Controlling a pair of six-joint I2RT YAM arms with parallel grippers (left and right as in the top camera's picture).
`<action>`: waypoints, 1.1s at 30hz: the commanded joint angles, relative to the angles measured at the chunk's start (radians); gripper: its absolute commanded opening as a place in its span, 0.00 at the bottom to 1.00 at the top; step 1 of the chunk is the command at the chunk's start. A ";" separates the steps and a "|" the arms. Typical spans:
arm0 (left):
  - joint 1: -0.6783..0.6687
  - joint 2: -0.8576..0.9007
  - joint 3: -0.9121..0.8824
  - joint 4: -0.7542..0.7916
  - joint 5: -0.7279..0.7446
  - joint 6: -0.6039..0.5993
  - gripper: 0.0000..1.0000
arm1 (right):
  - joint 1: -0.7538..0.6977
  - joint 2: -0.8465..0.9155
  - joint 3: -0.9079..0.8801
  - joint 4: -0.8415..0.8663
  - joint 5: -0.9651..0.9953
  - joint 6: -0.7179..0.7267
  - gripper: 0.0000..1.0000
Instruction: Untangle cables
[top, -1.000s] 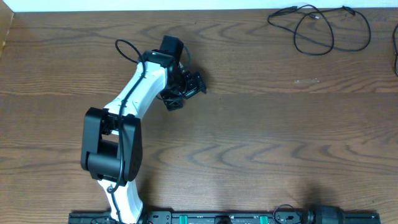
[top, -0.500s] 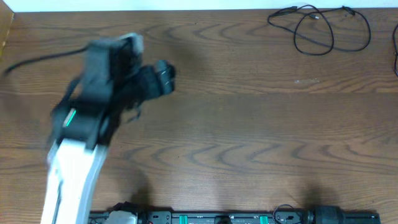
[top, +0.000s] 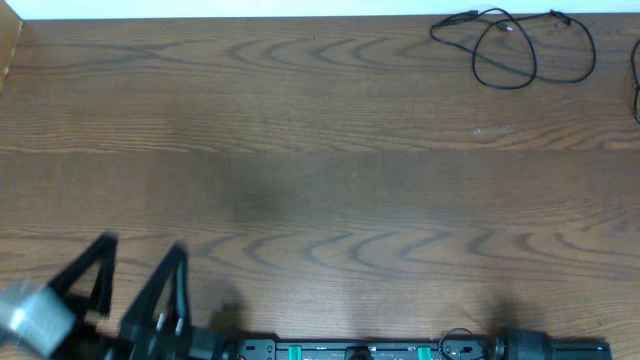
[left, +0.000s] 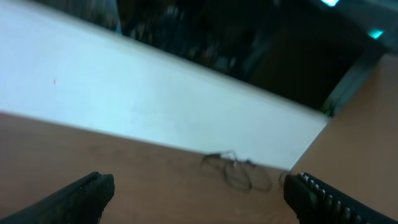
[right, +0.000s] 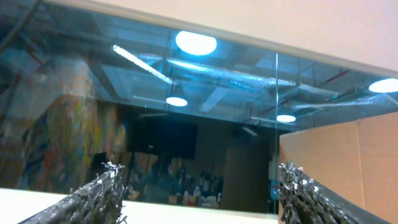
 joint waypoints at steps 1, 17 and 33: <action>0.002 -0.078 0.004 -0.002 -0.010 0.013 0.94 | -0.003 0.012 -0.014 -0.001 0.001 -0.013 0.78; 0.144 -0.299 0.004 -0.302 -0.009 0.013 0.94 | 0.041 -0.054 -0.012 -0.001 -0.002 -0.014 0.79; 0.243 -0.451 -0.007 -0.758 -0.006 0.016 0.94 | 0.071 -0.056 -0.009 -0.001 -0.002 -0.014 0.80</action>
